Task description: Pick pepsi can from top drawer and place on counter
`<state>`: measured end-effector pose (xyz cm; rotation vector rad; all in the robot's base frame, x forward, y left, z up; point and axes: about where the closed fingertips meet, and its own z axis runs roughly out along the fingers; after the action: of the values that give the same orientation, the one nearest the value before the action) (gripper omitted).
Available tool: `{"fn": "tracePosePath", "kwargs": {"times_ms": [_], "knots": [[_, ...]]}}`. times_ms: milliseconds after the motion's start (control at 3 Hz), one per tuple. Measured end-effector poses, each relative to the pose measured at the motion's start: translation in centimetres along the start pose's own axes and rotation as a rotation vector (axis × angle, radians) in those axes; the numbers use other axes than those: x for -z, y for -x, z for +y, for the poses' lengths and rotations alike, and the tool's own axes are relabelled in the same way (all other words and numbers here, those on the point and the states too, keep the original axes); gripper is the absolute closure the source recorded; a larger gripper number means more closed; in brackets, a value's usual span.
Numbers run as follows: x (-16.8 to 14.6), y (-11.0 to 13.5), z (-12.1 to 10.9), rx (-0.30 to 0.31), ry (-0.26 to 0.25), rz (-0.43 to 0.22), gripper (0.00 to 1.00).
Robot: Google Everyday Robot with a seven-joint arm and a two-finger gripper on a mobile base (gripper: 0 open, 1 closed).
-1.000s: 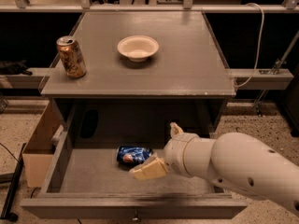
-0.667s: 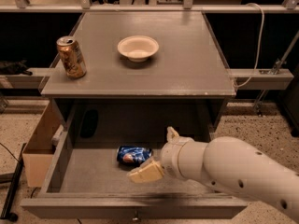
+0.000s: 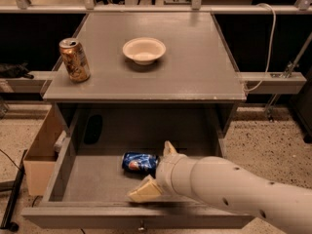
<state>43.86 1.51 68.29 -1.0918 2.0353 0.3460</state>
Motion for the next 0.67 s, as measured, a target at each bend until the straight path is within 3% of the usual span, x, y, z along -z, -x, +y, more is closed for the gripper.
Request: {"fn": "tracePosePath", "kwargs": {"times_ms": [667], "knots": [[-3.5, 1.1, -2.4, 0.058, -0.045, -0.021, 0.00]]}}
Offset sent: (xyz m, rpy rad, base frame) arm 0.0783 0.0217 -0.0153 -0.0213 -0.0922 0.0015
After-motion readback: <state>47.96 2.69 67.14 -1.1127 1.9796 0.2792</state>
